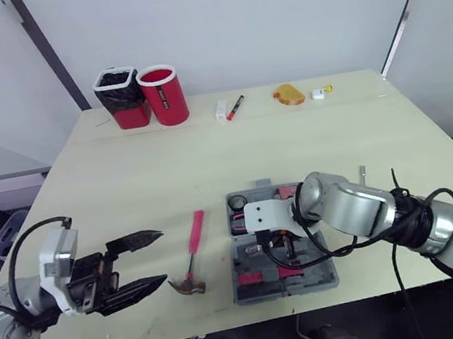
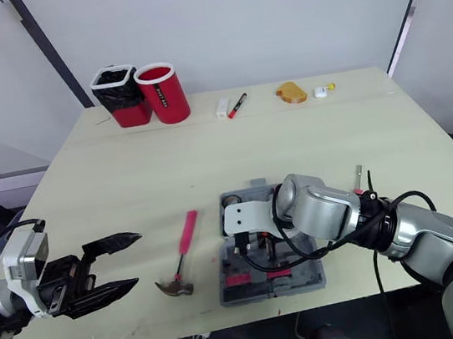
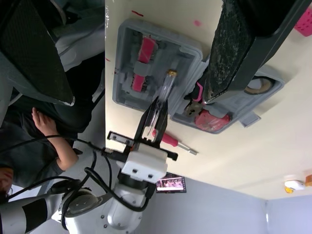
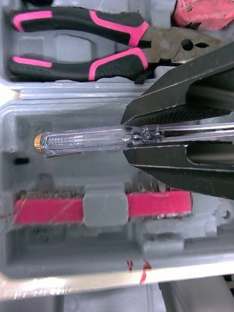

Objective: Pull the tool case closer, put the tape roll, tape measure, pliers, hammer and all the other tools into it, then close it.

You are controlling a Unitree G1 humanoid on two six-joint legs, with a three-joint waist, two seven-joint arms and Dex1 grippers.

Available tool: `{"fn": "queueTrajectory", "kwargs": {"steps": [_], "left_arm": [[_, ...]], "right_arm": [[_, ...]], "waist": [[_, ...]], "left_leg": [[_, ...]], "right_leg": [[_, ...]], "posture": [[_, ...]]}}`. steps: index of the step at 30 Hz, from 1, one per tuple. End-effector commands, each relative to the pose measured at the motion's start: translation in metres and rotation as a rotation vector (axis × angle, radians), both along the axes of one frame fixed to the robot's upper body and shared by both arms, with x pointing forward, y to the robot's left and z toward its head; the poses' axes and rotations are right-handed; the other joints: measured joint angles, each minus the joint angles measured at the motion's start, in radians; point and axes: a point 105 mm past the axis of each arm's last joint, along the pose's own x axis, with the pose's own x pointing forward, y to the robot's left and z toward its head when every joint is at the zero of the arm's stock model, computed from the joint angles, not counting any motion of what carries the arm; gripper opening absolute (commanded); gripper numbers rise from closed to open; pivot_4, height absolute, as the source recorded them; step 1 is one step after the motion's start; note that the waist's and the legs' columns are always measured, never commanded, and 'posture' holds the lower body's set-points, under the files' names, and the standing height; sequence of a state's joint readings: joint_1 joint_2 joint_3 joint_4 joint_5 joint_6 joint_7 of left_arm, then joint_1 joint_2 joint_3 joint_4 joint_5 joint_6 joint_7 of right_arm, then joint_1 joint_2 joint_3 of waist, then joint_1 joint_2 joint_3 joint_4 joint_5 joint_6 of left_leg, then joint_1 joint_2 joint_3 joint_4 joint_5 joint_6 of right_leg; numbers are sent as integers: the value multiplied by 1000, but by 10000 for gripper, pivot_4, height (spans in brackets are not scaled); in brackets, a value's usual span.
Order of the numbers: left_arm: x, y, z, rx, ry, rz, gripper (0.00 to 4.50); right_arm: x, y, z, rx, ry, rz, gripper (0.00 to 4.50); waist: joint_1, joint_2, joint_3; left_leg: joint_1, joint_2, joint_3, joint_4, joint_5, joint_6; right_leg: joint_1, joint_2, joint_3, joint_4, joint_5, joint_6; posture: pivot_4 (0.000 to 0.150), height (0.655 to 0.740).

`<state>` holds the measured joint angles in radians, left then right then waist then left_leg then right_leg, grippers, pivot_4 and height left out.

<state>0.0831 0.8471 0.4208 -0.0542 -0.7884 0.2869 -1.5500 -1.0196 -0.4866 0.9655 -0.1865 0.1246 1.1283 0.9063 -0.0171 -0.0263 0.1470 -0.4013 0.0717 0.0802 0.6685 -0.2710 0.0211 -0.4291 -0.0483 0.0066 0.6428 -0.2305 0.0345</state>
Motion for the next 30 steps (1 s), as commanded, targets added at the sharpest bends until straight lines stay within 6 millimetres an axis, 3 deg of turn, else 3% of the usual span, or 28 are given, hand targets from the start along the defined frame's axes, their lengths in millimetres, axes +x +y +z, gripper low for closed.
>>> {"fn": "queueTrajectory", "kwargs": {"steps": [1,8,15,16,18,22,27,30], "left_arm": [[-6,1,3,30,-15,-61,45000],[0,3,4,33,-14,-58,45000],[-2,-7,7,32,-14,-67,45000],[-2,-9,7,32,-14,-67,45000],[-2,-13,7,31,-15,-68,45000],[-1,-18,6,26,-11,-67,45000],[0,-20,6,23,-7,-66,45000],[0,-21,5,19,-7,-64,45000]], "right_arm": [[5,6,0,17,-24,-5,494],[10,13,-6,29,-16,-21,494],[10,16,-7,37,-25,-8,494],[10,17,-7,38,-26,-5,7630],[11,18,-8,45,-36,-2,12621],[17,15,-5,50,-67,6,28481],[19,10,9,107,-97,23,28481],[10,14,25,327,-57,24,28481]], "waist": [[0,0,0],[0,0,0],[0,0,0],[0,0,0],[0,0,0],[0,0,0],[0,0,0],[3,-1,-1]], "left_leg": [[0,0,0,0,0,0],[0,0,0,0,0,0],[0,0,0,0,0,0],[0,0,0,0,0,0],[0,0,0,0,0,0],[0,0,0,0,0,0],[0,0,0,0,0,0],[0,0,0,0,0,0]], "right_leg": [[0,0,0,0,0,0],[0,0,0,0,0,0],[0,0,0,0,0,0],[0,0,0,0,0,0],[0,0,0,0,0,0],[0,0,0,0,0,0],[0,0,0,0,0,0],[0,0,0,0,0,0]], "posture": [[1500,7400],[1500,7400],[1500,7400],[1500,7400],[1500,7400],[1500,7400],[1500,7400],[1500,7400]]}}
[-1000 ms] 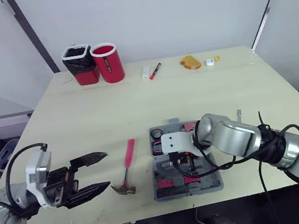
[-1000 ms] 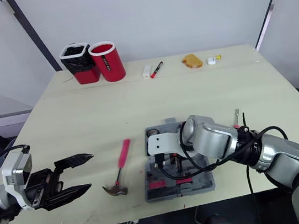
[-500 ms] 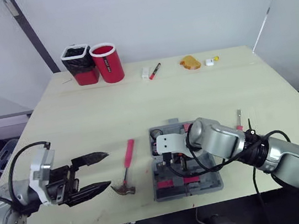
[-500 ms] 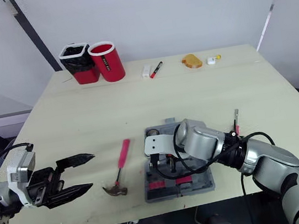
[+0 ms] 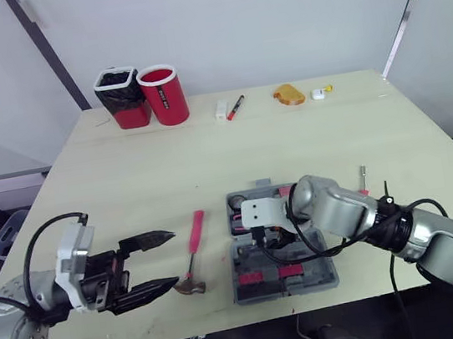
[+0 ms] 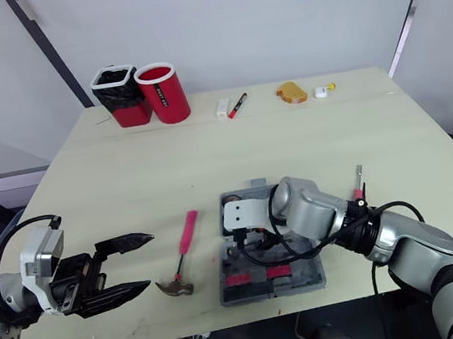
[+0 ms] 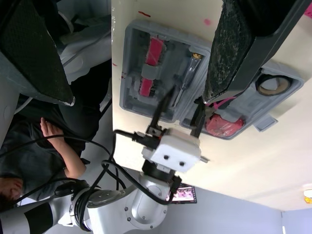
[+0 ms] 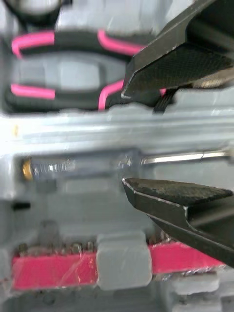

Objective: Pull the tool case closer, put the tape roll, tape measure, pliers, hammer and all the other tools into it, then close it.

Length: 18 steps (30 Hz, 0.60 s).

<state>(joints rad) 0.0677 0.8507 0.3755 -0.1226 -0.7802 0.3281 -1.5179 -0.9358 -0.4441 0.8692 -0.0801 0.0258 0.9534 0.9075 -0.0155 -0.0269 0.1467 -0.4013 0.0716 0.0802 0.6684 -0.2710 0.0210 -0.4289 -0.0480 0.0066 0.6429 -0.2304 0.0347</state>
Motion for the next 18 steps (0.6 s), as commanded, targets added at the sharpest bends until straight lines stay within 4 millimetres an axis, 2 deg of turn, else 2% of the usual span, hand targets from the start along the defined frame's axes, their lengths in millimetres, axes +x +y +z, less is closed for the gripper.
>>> {"fn": "queueTrajectory", "kwargs": {"steps": [1,4,6,10,12,13,18], "left_arm": [[-1,-5,5,-7,-24,-17,45000],[-1,-4,2,-11,-20,-12,45000],[-1,-2,1,-12,-17,-9,45000],[1,1,-4,-14,-16,2,45000],[2,2,-6,-15,-16,8,45000],[2,3,-7,-15,-15,10,45000],[1,6,-11,-16,-12,15,45000]], "right_arm": [[-9,11,31,282,7,33,28481],[-11,2,31,538,39,-9,28481],[-13,-7,25,608,37,-17,28481],[-17,-13,5,701,95,-51,16325],[-15,-14,-1,725,97,-67,7326],[-13,-15,-6,710,82,-66,1439],[-10,-14,-16,705,69,-72,507]], "waist": [[1,-1,-1],[2,-3,-2],[4,-3,-2],[-2,-3,-1],[-3,-3,-1],[-3,-3,-1],[0,-3,-1]], "left_leg": [[0,0,0,0,0,0],[0,0,1,0,0,0],[1,0,0,-1,0,0],[2,0,2,1,0,0],[4,1,2,1,0,0],[4,1,2,1,0,0],[3,1,2,1,0,0]], "right_leg": [[0,0,0,0,0,0],[1,0,0,0,1,1],[3,0,0,-1,1,2],[2,0,2,0,1,1],[3,2,3,1,1,1],[3,2,3,1,1,1],[3,2,3,1,1,1]], "posture": [[1500,7400],[1500,7400],[1500,7400],[1500,7400],[1500,7400],[1500,7400],[1500,7400]]}}
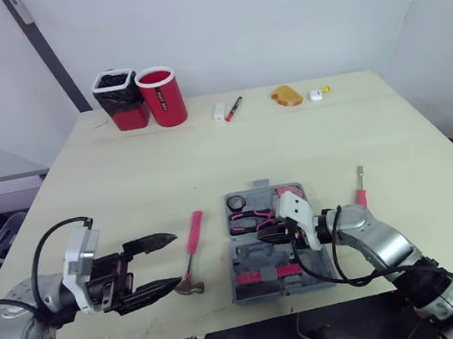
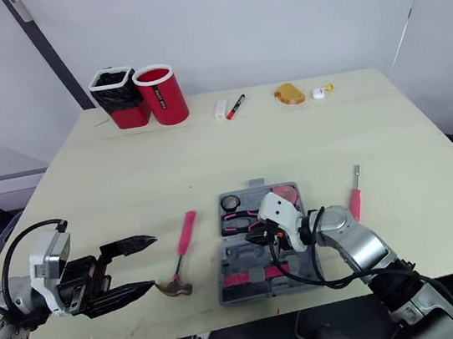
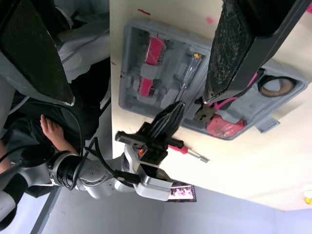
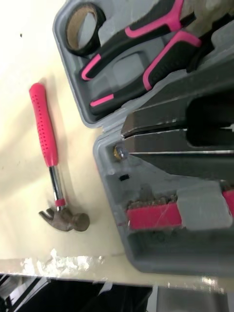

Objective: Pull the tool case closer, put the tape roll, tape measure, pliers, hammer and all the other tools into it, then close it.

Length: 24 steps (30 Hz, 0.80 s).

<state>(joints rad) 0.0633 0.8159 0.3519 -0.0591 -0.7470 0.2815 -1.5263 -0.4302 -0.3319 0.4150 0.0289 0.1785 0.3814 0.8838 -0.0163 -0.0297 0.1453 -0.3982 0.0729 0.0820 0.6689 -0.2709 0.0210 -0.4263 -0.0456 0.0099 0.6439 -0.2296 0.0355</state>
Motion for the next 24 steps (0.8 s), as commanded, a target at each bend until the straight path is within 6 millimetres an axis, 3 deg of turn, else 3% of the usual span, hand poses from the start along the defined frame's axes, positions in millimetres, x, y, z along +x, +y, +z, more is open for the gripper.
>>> {"fn": "queueTrajectory", "kwargs": {"steps": [1,15,19,24], "left_arm": [[-3,3,1,1,-24,-11,45000],[-4,9,-7,13,-42,2,45000],[-4,8,-9,12,-44,2,45000],[-4,9,-12,11,-41,6,45000]], "right_arm": [[3,2,2,13,-48,9,507],[7,-11,-39,-151,-47,10,507],[1,-17,-59,-222,4,22,507],[-10,-28,-99,-362,125,10,507]], "waist": [[0,0,0],[1,0,0],[1,-2,-2],[-2,-1,-6]], "left_leg": [[0,0,0,0,0,0],[0,0,1,0,0,0],[1,0,2,0,0,0],[4,0,2,0,0,0]], "right_leg": [[0,0,0,0,0,0],[0,0,1,0,0,0],[0,0,1,0,0,0],[2,0,1,0,0,0]], "posture": [[1500,7400],[1500,7400],[1500,7400],[1500,7400]]}}
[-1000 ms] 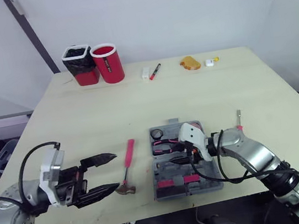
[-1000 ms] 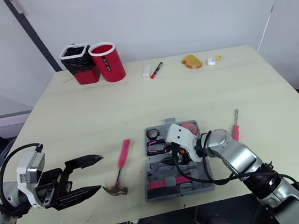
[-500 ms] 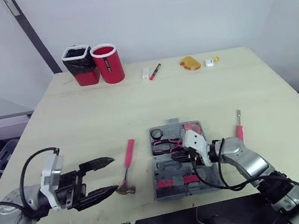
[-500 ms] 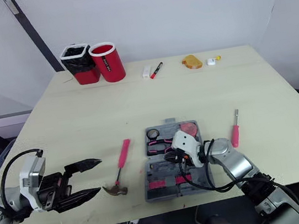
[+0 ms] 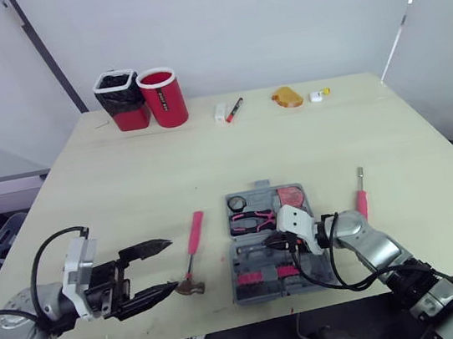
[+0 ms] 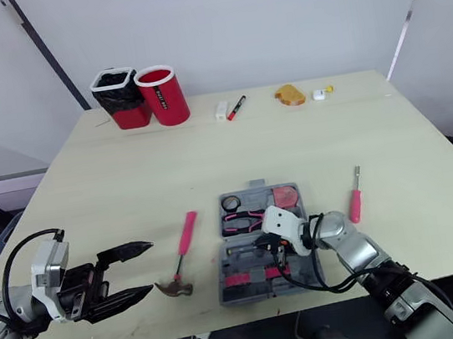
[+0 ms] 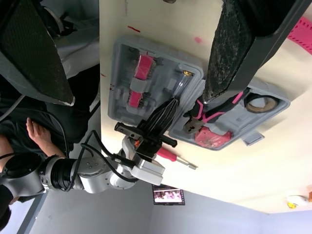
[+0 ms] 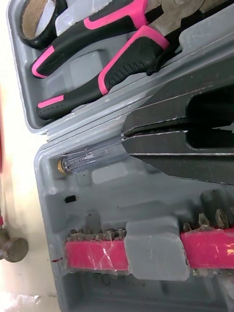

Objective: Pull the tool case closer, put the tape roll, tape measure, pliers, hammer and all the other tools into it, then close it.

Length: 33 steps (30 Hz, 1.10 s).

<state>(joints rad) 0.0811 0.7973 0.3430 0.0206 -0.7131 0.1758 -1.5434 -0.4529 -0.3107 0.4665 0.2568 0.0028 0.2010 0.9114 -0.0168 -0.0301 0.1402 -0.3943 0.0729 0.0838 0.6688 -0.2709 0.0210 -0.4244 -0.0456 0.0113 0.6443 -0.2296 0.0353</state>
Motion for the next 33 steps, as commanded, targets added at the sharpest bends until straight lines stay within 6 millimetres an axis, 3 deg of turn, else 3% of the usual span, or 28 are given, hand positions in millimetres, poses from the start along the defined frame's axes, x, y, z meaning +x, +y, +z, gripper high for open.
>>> {"fn": "queueTrajectory", "kwargs": {"steps": [1,3,4,7,10,12,16,19,20,23,27,33], "left_arm": [[-3,-1,1,-6,-22,-30,45000],[-3,-1,0,-8,-19,-27,45000],[-3,-1,-1,-12,-14,-17,45000],[-3,1,-5,-29,5,43,45000],[0,5,-11,-55,20,142,45000],[5,9,-18,-55,28,244,45000],[10,14,-26,-45,67,383,45000],[11,20,-31,-55,89,472,45000],[9,23,-33,-55,96,498,45000],[-3,37,-46,-29,148,567,45000],[-22,56,-60,18,208,653,45000],[-29,65,-72,54,249,678,45000]], "right_arm": [[-20,-23,-63,-212,179,-41,507],[-21,-24,-66,-215,180,-46,507],[-18,-21,-58,-171,159,-60,507],[-4,-12,-16,17,38,-99,507],[-5,-12,21,191,-26,-107,507],[-6,-18,41,259,-92,-130,507],[-17,-41,55,321,-74,-190,507],[-29,-69,60,350,-72,-276,7983],[-35,-80,59,338,-76,-309,13616],[-60,-125,53,291,-43,-444,24461],[-91,-184,47,215,-17,-626,44878],[-110,-212,40,168,21,-714,44878]], "waist": [[-2,-1,-1],[-1,-1,-2],[-1,-1,-3],[0,-1,-7],[4,0,-5],[4,-1,-5],[4,0,-2],[8,1,-2],[7,1,-2],[10,1,-1],[4,-1,-1],[5,1,1]], "left_leg": [[3,0,0,0,0,0],[12,0,0,-1,0,0],[14,1,0,-2,0,0],[14,1,0,-2,0,0],[12,1,0,-2,0,0],[8,0,1,-1,0,0],[6,0,0,-2,0,0],[6,0,0,-3,0,0],[6,0,0,-3,0,0],[5,0,0,-2,0,0],[4,0,-1,-3,-1,0],[9,2,-6,-3,-4,-5]], "right_leg": [[3,0,0,0,0,0],[10,0,0,0,-1,0],[12,-1,0,-1,-1,0],[12,-1,0,0,-1,0],[11,-2,1,-1,-1,0],[8,-3,1,-1,0,0],[7,-3,1,-1,0,0],[6,-2,-1,-2,-1,0],[7,-2,-1,-3,-1,0],[6,-3,-1,-3,-1,0],[5,-4,0,-5,-1,1],[6,-9,-2,-4,-3,5]], "posture": [[1500,7400],[1500,7400],[1500,7400],[1500,7400],[1500,7400],[1500,7400],[1500,7400],[1500,7400],[1500,7400],[1500,7400],[1500,7400],[1500,7400]]}}
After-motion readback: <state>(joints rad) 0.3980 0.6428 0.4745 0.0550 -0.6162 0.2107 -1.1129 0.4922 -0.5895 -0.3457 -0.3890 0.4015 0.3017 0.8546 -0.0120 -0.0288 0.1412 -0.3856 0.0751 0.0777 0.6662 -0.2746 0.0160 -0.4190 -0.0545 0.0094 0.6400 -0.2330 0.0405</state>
